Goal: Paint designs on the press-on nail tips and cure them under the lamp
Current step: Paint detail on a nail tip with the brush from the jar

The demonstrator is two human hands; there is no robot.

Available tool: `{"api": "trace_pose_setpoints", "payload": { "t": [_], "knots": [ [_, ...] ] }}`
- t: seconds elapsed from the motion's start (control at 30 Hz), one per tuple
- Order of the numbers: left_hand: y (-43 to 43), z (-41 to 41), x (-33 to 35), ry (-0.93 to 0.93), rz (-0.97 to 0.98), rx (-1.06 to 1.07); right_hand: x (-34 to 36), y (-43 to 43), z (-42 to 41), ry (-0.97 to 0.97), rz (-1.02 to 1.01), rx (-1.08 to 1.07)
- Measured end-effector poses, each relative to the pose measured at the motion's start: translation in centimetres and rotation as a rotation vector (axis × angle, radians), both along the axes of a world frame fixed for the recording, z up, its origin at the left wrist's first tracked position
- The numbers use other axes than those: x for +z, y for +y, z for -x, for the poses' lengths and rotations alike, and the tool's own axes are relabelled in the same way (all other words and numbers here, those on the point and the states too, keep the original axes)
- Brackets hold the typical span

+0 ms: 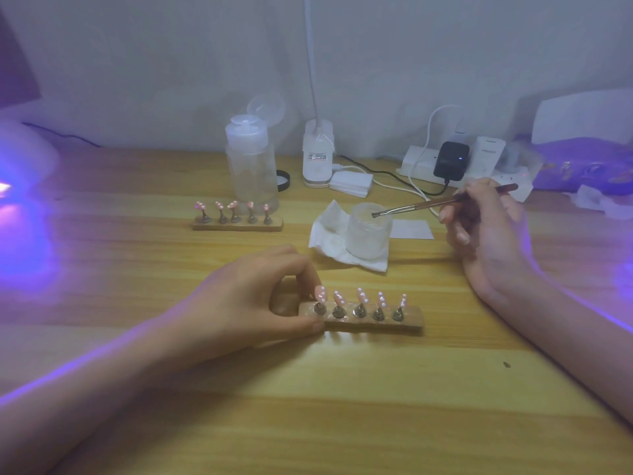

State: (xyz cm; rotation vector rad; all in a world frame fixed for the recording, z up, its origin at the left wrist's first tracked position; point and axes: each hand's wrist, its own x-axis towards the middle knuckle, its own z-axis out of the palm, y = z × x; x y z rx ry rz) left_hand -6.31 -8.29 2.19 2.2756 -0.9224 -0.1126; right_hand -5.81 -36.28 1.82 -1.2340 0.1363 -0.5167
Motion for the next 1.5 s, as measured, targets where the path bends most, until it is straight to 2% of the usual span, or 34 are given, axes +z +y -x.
{"api": "trace_pose_setpoints", "payload": {
  "t": [0.13,0.3,0.6,0.73,0.87,1.03,1.13,1.37,1.5],
  "knots": [
    [-0.3,0.4,0.1,0.000,0.031,-0.024,0.0,0.0,-0.1,0.000,0.008,0.002],
    [-1.3,1.0,-0.4,0.021,0.175,-0.012,0.1,0.1,-0.1,0.008,0.010,0.010],
    [-1.9,0.7,-0.1,0.078,0.187,-0.051,0.1,0.3,0.0,0.010,-0.001,0.002],
    [-1.9,0.5,-0.2,-0.131,0.108,-0.071,0.0,0.2,-0.1,0.010,0.011,0.001],
    [-2.0,1.0,0.0,-0.492,0.067,-0.093,0.0,0.1,-0.1,0.022,0.012,-0.004],
    [-1.1,1.0,2.1,-0.554,0.273,-0.136,0.1,0.1,-0.1,0.015,0.007,-0.003],
    [-0.9,-0.1,4.0,-0.469,0.406,-0.037,0.2,0.1,0.0,0.006,-0.009,-0.017],
    [-3.0,-4.3,3.8,-0.026,0.574,-0.002,-0.1,0.1,0.0,-0.086,0.044,-0.025],
    [-5.2,-5.8,1.9,0.132,0.693,0.021,0.7,-0.4,-0.1,-0.123,0.173,0.010]
  ]
}}
